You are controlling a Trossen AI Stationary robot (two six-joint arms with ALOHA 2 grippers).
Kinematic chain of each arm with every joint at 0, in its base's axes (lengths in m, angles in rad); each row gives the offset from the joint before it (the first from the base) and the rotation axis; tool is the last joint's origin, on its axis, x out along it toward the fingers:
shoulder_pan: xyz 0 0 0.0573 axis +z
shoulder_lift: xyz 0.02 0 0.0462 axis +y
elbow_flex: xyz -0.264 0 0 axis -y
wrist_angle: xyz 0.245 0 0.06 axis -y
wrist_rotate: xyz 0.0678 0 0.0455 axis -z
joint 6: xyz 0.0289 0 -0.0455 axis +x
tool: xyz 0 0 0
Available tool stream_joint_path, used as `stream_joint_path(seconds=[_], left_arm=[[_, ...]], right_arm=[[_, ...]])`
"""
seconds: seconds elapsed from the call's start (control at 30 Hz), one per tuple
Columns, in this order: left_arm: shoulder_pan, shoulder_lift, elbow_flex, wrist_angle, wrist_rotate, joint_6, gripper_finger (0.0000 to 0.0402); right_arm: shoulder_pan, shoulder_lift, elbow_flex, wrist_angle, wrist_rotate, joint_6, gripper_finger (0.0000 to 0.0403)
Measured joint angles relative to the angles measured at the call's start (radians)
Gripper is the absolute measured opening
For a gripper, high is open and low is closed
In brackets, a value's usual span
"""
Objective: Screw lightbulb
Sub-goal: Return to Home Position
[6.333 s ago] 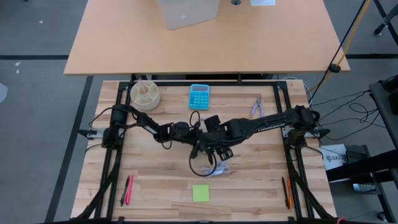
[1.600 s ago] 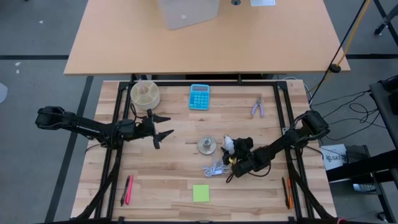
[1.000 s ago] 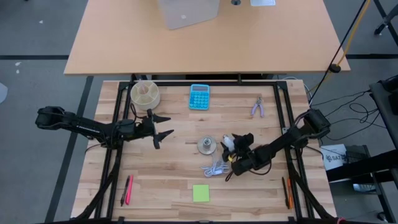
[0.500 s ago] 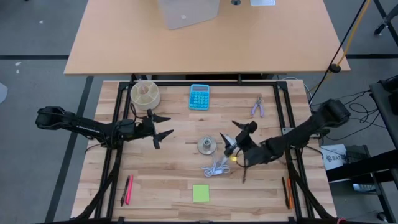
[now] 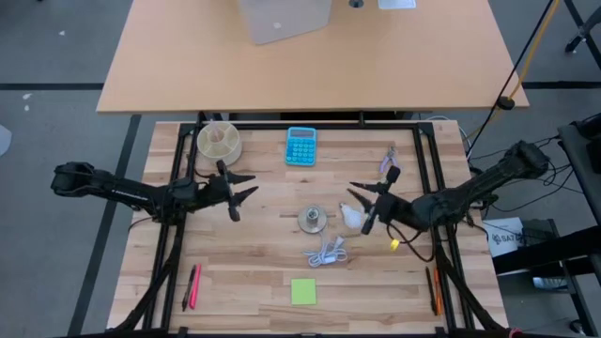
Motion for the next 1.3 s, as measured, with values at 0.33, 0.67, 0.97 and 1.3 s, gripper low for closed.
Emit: stream_joint_path(seconds=[0.33,0.67,0.97,1.3], left_arm=[[0.003,-0.241,0.0,-0.165,-0.028,0.115,0.0006],[0.011,-0.635,0.0,-0.566,-0.082,0.104,0.0001],[0.011,-0.848,0.011,-0.791,-0.109,0.115,0.0001],[0.012,-0.844,0.019,-0.829,-0.004,0.069,0.0]], right_arm=[[0.0,-0.25,0.0,-0.394,-0.072,0.128,0.0002],[0.001,-0.464,-0.052,-0.539,-0.128,0.184,0.0],[0.0,-0.734,-0.408,-0.232,-0.211,0.141,0.0],[-0.058,-1.002,-0.633,-0.2,-0.299,0.192,0.0]])
